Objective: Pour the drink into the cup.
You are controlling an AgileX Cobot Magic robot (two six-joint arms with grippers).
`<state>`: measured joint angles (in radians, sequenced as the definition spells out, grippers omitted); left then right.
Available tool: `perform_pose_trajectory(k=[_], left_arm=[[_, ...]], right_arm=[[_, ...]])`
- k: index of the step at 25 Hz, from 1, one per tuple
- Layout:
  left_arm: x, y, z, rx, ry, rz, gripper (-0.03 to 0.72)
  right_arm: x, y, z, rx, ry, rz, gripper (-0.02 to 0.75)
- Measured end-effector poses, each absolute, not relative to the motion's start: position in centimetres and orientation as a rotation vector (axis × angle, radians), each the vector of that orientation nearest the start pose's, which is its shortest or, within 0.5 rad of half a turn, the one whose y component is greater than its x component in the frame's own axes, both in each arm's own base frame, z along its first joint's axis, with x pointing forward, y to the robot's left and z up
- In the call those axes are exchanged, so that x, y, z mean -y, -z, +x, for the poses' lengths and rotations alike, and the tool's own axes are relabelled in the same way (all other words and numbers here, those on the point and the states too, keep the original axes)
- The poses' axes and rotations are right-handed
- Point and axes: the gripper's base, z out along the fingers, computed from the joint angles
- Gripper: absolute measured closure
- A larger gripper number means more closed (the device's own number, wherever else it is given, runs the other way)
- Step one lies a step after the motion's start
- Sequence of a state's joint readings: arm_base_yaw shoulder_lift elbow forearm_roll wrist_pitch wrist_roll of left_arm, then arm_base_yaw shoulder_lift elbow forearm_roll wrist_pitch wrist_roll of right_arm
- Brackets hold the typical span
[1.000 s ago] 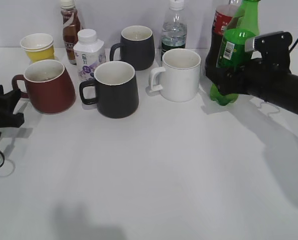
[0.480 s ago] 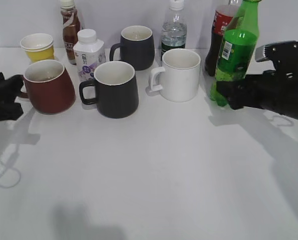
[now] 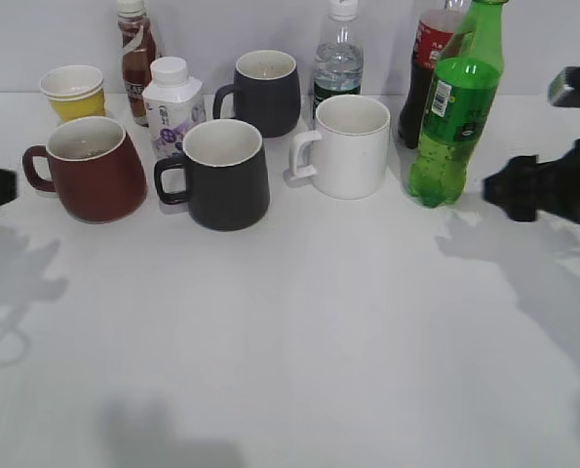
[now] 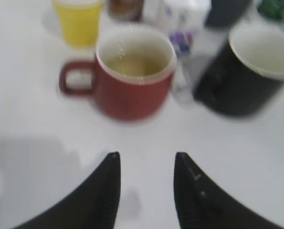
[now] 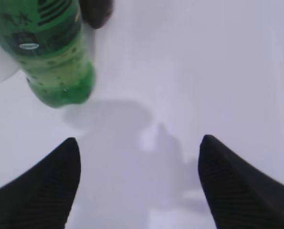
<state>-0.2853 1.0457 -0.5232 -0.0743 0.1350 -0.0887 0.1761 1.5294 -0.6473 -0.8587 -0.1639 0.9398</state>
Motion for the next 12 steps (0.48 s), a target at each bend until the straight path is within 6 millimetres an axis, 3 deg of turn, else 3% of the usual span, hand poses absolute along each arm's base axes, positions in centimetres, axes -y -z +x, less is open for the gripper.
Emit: perform_pose_trajectory(k=[6, 12], left_arm=[[4.8, -29.9, 14.5, -2.450, 0.252, 0.206, 0.393], [3.0, -31.2, 8.3, -2.560, 0.230, 0.244, 0.393]], right_arm=[[-6.7, -23.2, 24.5, -2.254, -0.028, -0.166, 0.169], [-7.9, -24.7, 19.4, -2.445, -0.034, -0.335, 0.231]])
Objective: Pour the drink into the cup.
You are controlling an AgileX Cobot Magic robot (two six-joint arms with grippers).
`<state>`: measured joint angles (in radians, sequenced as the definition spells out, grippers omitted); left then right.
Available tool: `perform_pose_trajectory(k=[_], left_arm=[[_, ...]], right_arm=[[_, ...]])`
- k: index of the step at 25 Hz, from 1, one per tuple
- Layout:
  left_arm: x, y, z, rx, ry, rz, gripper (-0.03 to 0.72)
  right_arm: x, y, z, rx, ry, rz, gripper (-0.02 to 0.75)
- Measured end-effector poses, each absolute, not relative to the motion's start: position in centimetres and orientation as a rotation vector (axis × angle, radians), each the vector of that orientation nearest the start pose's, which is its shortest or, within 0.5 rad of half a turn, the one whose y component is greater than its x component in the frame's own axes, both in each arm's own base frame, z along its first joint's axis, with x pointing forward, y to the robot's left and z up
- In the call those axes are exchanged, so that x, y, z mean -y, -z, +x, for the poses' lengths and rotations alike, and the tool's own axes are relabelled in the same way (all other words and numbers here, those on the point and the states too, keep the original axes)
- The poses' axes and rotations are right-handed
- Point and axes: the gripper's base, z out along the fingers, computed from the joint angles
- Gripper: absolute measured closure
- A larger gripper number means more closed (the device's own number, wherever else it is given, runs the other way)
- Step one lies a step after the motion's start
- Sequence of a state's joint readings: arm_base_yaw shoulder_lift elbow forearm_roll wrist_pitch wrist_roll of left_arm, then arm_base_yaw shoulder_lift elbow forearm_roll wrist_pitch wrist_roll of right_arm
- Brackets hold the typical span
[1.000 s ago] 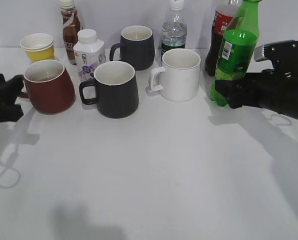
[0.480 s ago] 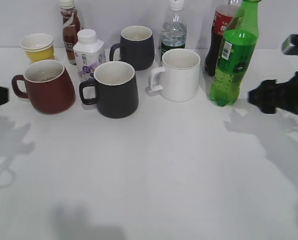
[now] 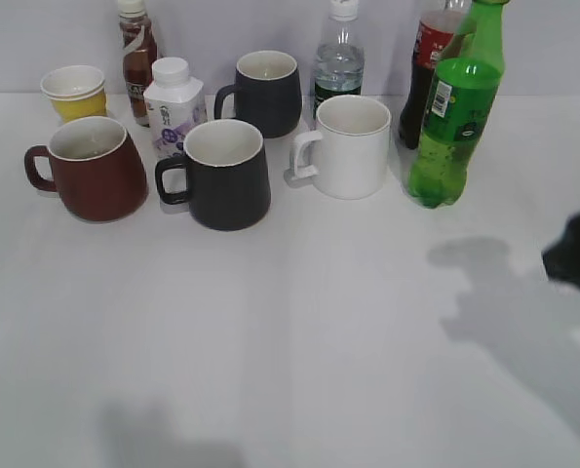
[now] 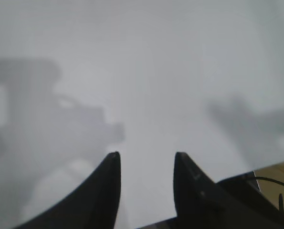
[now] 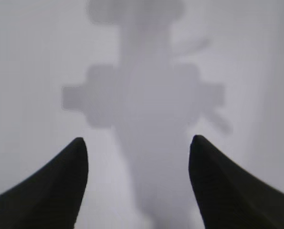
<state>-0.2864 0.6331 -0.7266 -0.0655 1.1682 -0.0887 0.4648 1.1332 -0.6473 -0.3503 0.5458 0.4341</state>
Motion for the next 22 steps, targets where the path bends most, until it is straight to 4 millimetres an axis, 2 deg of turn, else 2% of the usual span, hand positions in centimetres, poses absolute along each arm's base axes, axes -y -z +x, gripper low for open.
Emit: perform_pose_trajectory(k=[5, 12, 16, 22], left_arm=[[1.8, -31.7, 4.5, -2.423, 0.220, 0.293, 0.393], [0.4, -28.8, -0.4, -2.209, 0.195, 0.384, 0.393], [0.2, -28.5, -1.0, -2.055, 0.190, 0.387, 0.393], [0.3, -28.3, -0.6, -2.024, 0.191, 0.383, 0.394]], right_arm=[[-6.9, -25.8, 14.7, -2.658, -0.103, -0.444, 0.241], [-3.5, -29.2, 7.6, -2.553, -0.158, -0.480, 0.248], [-1.6, -30.0, 3.8, -2.368, -0.211, -0.457, 0.248], [0.1, -28.1, 0.5, -2.165, -0.207, -0.529, 0.248]])
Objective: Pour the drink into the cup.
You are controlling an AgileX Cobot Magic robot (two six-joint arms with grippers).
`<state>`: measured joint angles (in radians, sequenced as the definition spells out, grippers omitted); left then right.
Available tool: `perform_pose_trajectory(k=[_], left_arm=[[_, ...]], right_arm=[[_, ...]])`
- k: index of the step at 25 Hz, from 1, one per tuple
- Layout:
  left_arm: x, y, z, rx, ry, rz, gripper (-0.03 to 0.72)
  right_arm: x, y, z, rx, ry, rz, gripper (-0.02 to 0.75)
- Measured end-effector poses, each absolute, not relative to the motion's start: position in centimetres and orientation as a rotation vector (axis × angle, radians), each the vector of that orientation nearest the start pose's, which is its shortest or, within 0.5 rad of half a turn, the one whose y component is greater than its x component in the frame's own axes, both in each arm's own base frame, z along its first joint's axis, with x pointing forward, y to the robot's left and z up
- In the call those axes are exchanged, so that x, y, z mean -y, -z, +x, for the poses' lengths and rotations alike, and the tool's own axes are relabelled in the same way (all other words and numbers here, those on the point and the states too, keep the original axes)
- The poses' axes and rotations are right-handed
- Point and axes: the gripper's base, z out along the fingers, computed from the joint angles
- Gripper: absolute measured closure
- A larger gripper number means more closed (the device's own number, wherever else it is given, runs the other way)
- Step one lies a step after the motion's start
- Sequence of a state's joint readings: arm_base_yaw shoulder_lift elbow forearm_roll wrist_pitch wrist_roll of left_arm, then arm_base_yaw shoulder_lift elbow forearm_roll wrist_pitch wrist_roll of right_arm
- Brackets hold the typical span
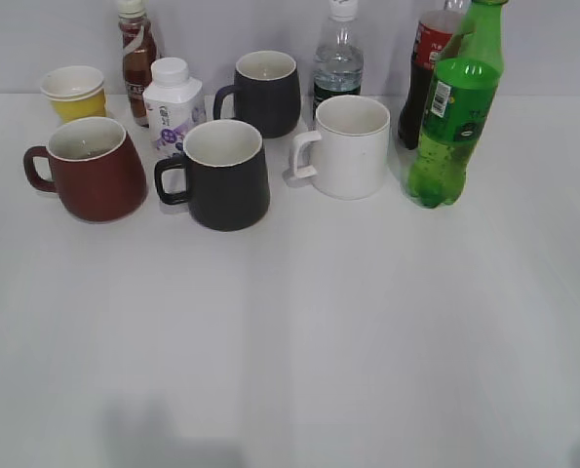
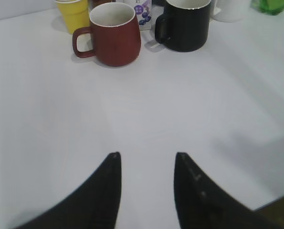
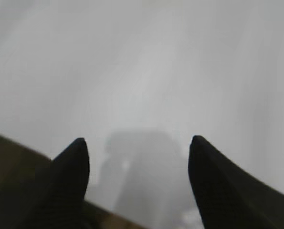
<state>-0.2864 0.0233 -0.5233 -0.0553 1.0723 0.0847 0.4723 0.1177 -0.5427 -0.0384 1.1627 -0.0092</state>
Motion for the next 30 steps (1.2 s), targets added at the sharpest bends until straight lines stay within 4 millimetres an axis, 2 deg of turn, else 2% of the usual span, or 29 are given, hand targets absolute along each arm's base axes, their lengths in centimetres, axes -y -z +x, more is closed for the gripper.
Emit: perform_pose_trajectory(k=[5, 25, 30], left_arm=[[0.34, -28.32, -0.41, -2.031, 0.191, 0.384, 0.394], [0.31, -28.33, -0.39, -2.029, 0.186, 0.383, 0.394], [0.31, -28.34, -0.39, -2.028, 0.186, 0.383, 0.394]], right_arm=[[-0.02, -27.80, 0.26, -2.042, -0.259, -0.510, 0.248], [-0.15, -27.86, 0.29, -2.026, -0.273, -0.501, 0.248], [-0.10, -27.88, 0.30, -2.051, -0.174, -0.332, 0.248]])
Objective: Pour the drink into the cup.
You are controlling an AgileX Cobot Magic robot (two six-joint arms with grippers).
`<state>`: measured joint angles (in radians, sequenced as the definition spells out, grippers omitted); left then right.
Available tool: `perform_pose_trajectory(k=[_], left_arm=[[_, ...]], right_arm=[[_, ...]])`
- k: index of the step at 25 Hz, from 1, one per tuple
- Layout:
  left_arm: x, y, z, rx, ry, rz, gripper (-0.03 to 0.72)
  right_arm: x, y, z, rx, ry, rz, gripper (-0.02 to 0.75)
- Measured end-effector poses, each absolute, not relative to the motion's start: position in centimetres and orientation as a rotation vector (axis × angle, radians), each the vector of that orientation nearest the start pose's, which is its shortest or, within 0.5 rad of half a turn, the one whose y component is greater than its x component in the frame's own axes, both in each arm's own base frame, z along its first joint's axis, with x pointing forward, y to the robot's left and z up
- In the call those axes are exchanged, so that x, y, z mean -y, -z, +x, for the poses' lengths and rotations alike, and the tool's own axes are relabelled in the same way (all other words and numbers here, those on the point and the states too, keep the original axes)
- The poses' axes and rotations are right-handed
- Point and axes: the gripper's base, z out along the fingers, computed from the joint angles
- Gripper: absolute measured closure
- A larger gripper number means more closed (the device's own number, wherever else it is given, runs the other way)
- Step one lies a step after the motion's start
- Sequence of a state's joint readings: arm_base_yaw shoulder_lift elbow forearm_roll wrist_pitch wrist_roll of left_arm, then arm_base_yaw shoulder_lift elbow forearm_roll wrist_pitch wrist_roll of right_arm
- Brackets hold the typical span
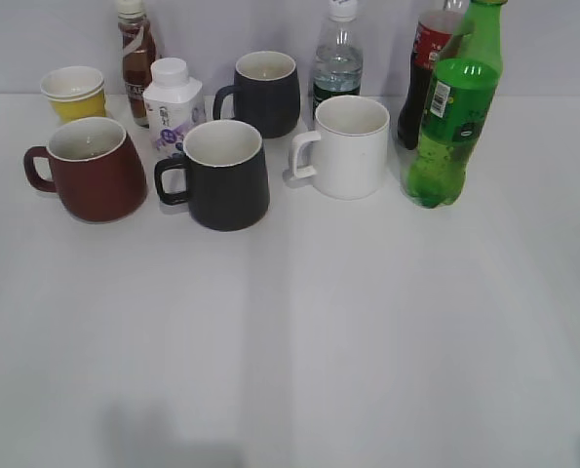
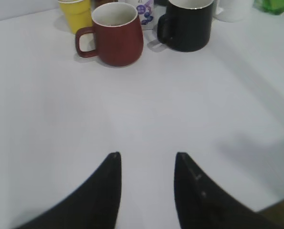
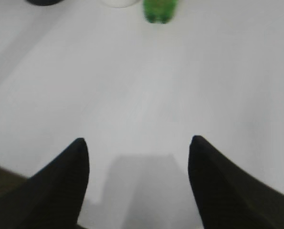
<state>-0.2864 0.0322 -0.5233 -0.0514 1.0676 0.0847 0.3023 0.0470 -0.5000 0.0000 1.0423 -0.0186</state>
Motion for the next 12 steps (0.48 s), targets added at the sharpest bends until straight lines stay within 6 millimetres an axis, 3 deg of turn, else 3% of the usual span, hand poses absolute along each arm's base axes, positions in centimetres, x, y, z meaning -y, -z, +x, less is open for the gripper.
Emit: perform_pose_trajectory(k=[6, 12], left_arm=[[0.26, -28.30, -0.89, -2.010, 0.115, 0.261, 0.394], [0.39, -28.26, -0.90, -2.019, 0.016, 0.104, 0.394]], right_arm=[[-0.01, -27.89, 0.20, -2.062, -0.033, -0.093, 0.248], [0.02, -27.86, -0.47, -2.018, -0.021, -0.072, 0.248]])
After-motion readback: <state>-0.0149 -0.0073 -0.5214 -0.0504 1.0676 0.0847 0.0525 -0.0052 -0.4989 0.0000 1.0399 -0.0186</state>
